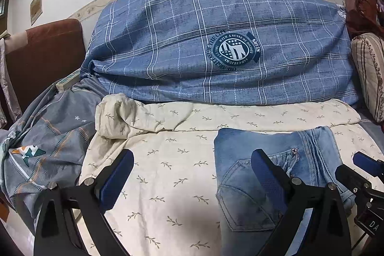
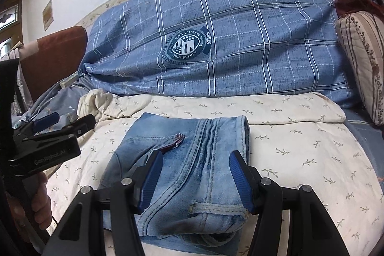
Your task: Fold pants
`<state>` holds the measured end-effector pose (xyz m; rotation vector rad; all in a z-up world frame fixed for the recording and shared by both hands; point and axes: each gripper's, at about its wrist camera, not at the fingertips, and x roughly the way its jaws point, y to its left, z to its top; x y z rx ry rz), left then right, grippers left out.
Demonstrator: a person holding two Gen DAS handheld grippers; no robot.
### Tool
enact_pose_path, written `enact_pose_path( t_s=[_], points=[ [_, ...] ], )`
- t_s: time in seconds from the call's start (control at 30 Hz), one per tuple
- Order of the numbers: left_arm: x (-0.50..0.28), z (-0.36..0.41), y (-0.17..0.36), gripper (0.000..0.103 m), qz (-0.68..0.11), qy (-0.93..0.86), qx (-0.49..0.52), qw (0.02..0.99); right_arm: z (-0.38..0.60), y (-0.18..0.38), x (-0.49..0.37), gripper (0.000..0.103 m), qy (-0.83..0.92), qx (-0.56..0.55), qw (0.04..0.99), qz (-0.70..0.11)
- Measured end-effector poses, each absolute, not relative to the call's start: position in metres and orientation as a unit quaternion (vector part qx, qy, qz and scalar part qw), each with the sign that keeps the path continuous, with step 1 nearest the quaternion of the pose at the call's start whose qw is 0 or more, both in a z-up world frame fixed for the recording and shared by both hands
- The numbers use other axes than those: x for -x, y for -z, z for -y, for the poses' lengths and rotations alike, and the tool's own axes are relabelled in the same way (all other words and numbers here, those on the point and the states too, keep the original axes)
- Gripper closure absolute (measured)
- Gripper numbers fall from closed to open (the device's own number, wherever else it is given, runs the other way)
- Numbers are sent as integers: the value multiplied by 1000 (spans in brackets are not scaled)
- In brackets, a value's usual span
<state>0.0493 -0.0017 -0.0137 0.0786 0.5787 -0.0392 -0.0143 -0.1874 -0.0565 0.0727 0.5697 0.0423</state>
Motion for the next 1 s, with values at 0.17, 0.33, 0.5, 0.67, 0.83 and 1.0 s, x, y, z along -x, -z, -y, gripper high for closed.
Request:
enact_pose_path(
  t_s=[0.17, 0.33, 0.5, 0.67, 0.83, 1.0],
  points=[
    [-50, -2, 13, 5, -285, 16, -33, 958, 188, 55, 15, 42, -19, -41, 960, -278],
    [-51, -3, 14, 5, -287, 15, -31, 957, 188, 54, 16, 42, -19, -41, 961, -274],
    [-49, -4, 13, 5, -283, 12, -30, 958, 188, 53, 18, 42, -19, -41, 962, -271],
    [-49, -4, 13, 5, -283, 12, -31, 959, 188, 53, 18, 42, -20, -41, 962, -269],
    [-49, -2, 13, 5, -284, 15, -36, 958, 187, 53, 19, 42, -19, -40, 963, -267],
    [-49, -2, 14, 5, -285, 15, -37, 958, 187, 53, 18, 42, -19, -41, 962, -268]
  ],
)
